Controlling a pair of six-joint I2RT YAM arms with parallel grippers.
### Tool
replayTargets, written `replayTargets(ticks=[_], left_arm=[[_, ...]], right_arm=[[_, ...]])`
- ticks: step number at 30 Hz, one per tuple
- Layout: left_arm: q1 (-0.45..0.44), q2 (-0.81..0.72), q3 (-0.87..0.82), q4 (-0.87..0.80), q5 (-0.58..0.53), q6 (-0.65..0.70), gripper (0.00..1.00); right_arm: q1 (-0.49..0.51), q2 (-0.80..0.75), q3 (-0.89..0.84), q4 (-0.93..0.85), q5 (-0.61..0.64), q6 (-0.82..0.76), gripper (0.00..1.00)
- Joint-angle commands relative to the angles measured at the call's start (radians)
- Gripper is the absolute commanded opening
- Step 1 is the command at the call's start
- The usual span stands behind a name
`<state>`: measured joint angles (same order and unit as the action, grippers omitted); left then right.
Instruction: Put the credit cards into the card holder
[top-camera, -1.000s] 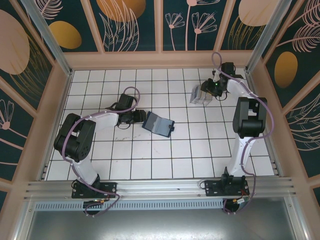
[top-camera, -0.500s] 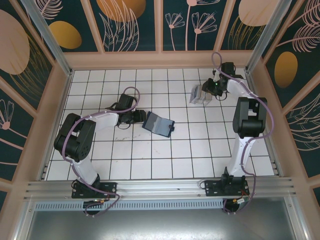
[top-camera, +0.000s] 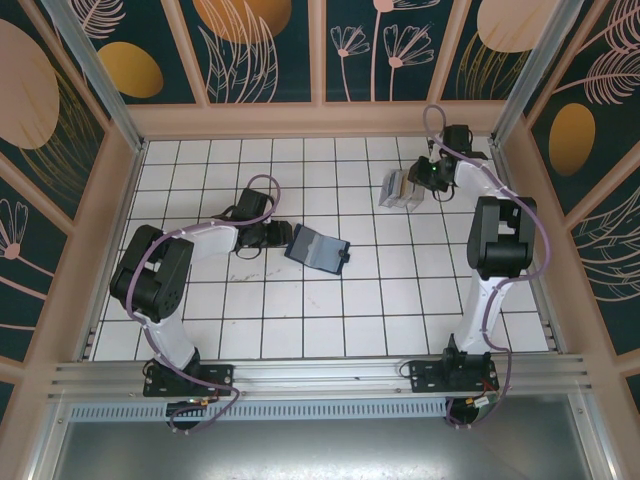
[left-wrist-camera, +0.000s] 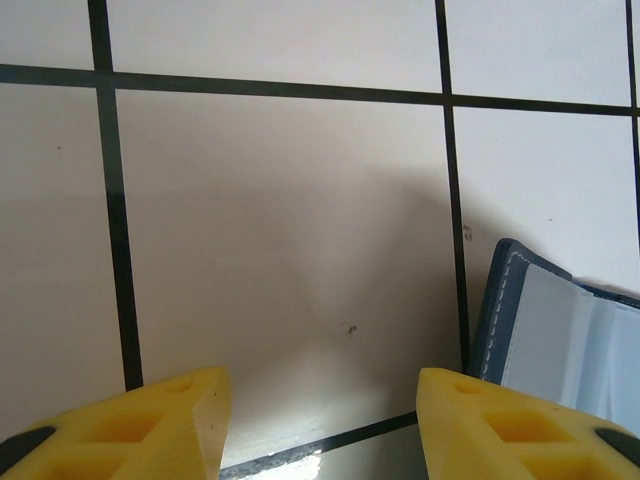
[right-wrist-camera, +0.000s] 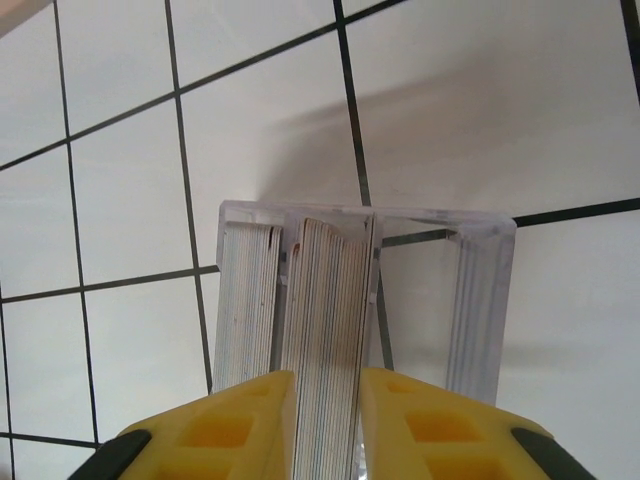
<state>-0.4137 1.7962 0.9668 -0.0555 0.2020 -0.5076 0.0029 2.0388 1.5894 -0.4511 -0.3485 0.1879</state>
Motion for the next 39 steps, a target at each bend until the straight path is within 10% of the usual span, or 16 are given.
replayTargets(ticks=[1,9,39], left_arm=[[-0.004,0.017,-0.001,0.016,0.017,-0.012,0.53],[-0.004,0.017,0.001,0.021,0.016,-0.014,0.53],[-0.004,0.012,-0.013,0.034,0.019,-0.011,0.53]], right_arm=[[0.006,-0.052,-0.020,0.038,-0.023,-0.002,0.31],[0.018,-0.016,0.003,0.010,-0.028,0.012,0.64],[0.055,-0.032,0.006,0.067,-0.116,0.079,0.62]])
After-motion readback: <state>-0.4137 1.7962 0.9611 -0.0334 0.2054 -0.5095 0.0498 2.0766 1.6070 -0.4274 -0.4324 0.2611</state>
